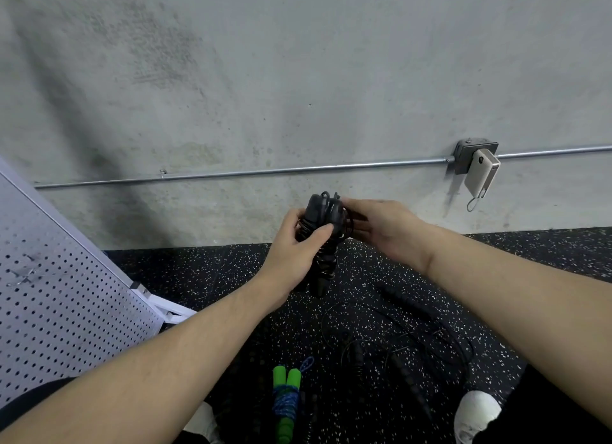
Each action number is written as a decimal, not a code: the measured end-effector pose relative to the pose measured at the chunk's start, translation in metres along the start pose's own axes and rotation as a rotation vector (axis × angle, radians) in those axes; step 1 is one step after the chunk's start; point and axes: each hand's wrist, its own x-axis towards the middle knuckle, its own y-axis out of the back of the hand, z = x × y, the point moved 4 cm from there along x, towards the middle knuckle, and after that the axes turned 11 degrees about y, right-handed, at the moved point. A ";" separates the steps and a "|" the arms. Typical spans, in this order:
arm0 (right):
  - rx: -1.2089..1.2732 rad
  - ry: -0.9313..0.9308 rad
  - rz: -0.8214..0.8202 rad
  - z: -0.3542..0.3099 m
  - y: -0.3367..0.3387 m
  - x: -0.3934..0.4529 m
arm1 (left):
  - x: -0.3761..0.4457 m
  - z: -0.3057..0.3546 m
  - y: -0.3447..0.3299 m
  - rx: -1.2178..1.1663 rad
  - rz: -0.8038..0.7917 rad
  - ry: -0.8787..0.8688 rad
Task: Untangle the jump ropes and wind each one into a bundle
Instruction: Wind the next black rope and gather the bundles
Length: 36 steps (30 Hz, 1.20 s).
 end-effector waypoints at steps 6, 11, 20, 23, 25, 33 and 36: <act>-0.156 0.191 0.071 -0.012 0.002 -0.004 | 0.001 -0.002 0.004 -0.113 0.072 0.103; -0.600 0.477 -0.068 -0.029 -0.012 -0.023 | 0.002 0.002 0.005 -0.178 0.082 0.131; -0.686 0.692 -0.110 -0.024 -0.021 -0.026 | 0.006 0.003 0.006 -0.150 0.095 0.184; -0.636 0.733 -0.142 -0.026 -0.023 -0.028 | 0.003 0.004 0.006 -0.187 0.026 0.248; -0.640 0.747 -0.148 -0.030 -0.023 -0.027 | 0.003 0.007 0.008 -0.195 -0.005 0.240; -0.604 0.631 -0.147 -0.034 -0.015 -0.024 | 0.006 0.013 0.015 -0.118 -0.065 0.110; -0.603 0.655 -0.211 -0.034 -0.012 -0.025 | 0.005 0.012 0.016 -0.131 -0.117 0.163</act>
